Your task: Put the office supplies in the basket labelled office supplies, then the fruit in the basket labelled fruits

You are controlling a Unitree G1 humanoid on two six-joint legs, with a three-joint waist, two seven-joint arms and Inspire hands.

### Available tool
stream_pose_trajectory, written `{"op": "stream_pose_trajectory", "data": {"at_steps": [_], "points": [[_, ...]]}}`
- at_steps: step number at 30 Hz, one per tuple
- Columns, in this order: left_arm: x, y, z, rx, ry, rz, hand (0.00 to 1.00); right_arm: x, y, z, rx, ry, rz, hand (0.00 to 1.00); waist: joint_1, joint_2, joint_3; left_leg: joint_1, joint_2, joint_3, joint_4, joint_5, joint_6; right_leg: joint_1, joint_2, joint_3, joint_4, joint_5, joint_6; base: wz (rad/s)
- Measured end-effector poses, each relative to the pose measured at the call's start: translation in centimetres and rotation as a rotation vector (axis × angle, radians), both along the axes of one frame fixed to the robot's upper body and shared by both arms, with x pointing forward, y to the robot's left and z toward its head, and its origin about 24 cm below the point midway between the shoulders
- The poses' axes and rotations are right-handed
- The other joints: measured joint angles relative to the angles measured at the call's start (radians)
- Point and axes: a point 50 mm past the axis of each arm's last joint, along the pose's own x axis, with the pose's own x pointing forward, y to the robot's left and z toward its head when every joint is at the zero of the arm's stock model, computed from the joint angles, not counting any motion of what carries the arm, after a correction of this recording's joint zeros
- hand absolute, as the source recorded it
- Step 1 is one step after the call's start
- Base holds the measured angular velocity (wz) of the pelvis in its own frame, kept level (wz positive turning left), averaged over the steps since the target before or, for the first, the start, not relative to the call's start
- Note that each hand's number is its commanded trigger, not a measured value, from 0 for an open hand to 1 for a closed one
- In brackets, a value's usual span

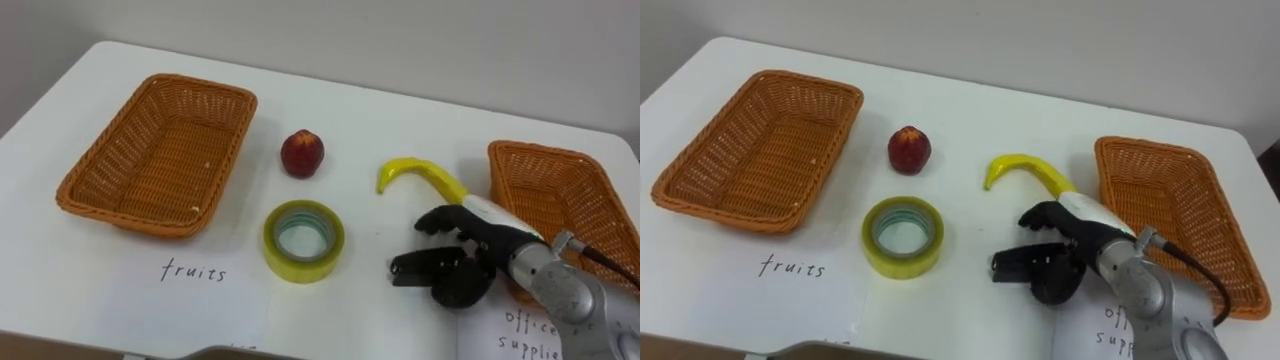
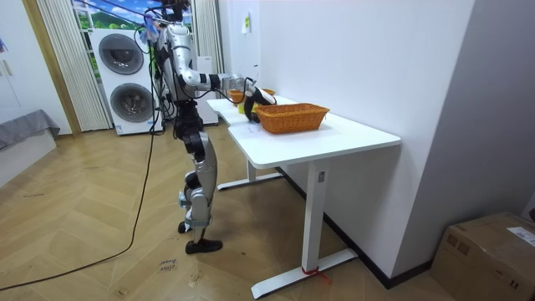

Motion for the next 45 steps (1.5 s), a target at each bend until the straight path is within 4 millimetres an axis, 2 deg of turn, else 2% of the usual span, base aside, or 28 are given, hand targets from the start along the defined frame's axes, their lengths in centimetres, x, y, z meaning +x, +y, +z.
{"op": "stream_pose_trajectory", "data": {"at_steps": [5, 27, 36, 39, 45], "points": [[0.1, 0.0, 0.1, 0.002, -0.004, -0.002, 0.0, 0.6, 0.0, 0.0, -0.038, -0.028, -0.015, 1.0, 0.003, 0.002, -0.0012, 0.0, 0.0, 0.0, 0.0, 0.0, 0.0, 0.0, 0.0, -0.002, 0.0, 0.0, 0.0, 0.0], [-0.1, 0.0, 0.2, 0.004, -0.011, -0.003, 0.0, 0.5, 0.2, -0.2, 0.006, -0.026, -0.018, 1.0, -0.003, 0.002, -0.0017, -0.007, 0.0, -0.002, 0.007, 0.0, 0.0, -0.002, 0.0, 0.001, 0.0, 0.002, -0.001, 0.0], [-0.7, 0.2, 0.0, 0.004, 0.017, 0.02, 0.0, -0.2, 0.7, 0.6, 0.023, -0.02, 0.015, 1.0, -0.007, 0.002, -0.002, -0.003, 0.001, 0.002, 0.007, 0.0, 0.0, -0.004, 0.001, 0.006, 0.0, 0.002, -0.001, -0.01], [-1.4, 0.2, -0.1, 0.021, 0.037, 0.031, 0.0, -0.2, 0.9, 1.1, 0.055, -0.033, 0.023, 1.0, -0.024, 0.003, -0.0024, -0.002, 0.0, 0.002, 0.0, 0.0, 0.0, -0.003, 0.001, 0.006, -0.001, 0.002, -0.001, 0.0], [-2.3, 0.4, -0.1, 0.027, 0.053, 0.044, 0.0, -0.1, 0.6, 3.1, 0.129, -0.128, 0.005, 1.0, -0.029, 0.009, -0.0041, 0.001, 0.001, 0.006, -0.002, 0.0, 0.0, -0.002, 0.002, 0.012, 0.0, 0.002, -0.001, -0.01]]}}
